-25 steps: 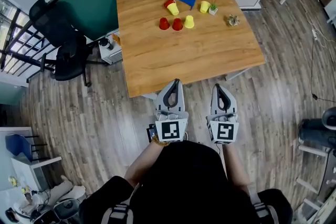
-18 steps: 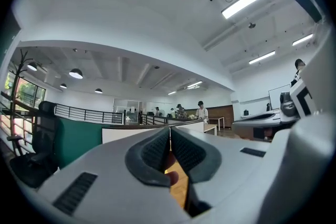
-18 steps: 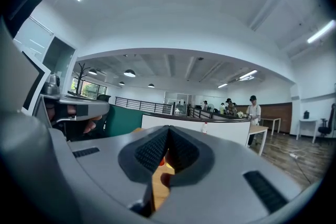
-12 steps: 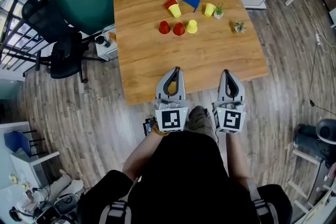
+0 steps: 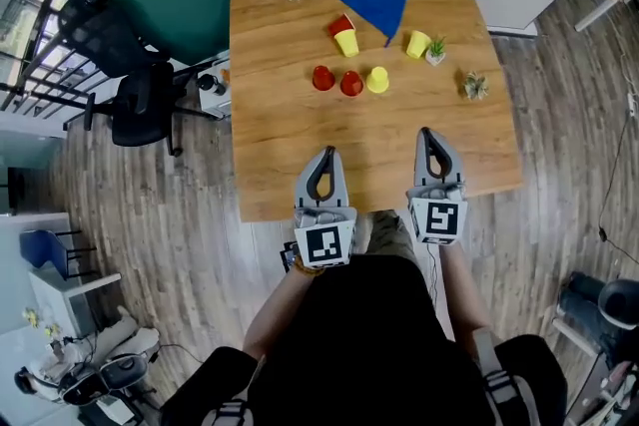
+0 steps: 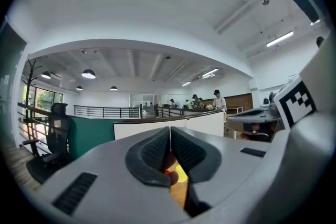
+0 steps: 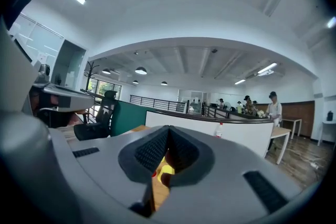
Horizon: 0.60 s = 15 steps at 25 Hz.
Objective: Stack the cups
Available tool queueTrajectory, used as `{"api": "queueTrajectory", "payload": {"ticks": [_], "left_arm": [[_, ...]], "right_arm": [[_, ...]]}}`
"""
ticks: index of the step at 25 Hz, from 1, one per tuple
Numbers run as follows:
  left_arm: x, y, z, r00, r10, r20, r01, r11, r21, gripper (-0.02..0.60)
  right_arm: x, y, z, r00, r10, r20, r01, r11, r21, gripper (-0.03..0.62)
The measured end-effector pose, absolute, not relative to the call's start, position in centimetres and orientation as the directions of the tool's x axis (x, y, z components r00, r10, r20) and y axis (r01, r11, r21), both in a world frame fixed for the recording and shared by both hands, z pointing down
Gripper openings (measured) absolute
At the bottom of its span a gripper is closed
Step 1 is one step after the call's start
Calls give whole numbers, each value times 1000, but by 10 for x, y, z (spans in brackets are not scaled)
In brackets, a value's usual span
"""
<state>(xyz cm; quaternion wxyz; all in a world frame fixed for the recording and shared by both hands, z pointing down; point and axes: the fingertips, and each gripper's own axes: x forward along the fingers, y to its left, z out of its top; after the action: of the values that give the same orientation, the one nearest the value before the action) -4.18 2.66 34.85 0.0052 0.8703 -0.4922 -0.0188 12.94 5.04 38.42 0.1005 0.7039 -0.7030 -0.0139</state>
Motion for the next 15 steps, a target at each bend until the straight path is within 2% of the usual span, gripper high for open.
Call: {"api": "queueTrajectory", "payload": {"ticks": [3,7,15], "left_arm": [[-25,8,345,486,-873,-28,-874,-487,9,25],[4,-13,342,473,-880,-39,-881,-473,-2,25],[43,-28,351,444,-896,-18,-896,-443,-22,25]], "right_arm": [[152,13,374,-23,-997,76,-982,37,187,9],[188,-27,381,-37,-995,92,-972,58,230,9],[225,-89,431,-145,-955,257,-915,228,334,11]]}}
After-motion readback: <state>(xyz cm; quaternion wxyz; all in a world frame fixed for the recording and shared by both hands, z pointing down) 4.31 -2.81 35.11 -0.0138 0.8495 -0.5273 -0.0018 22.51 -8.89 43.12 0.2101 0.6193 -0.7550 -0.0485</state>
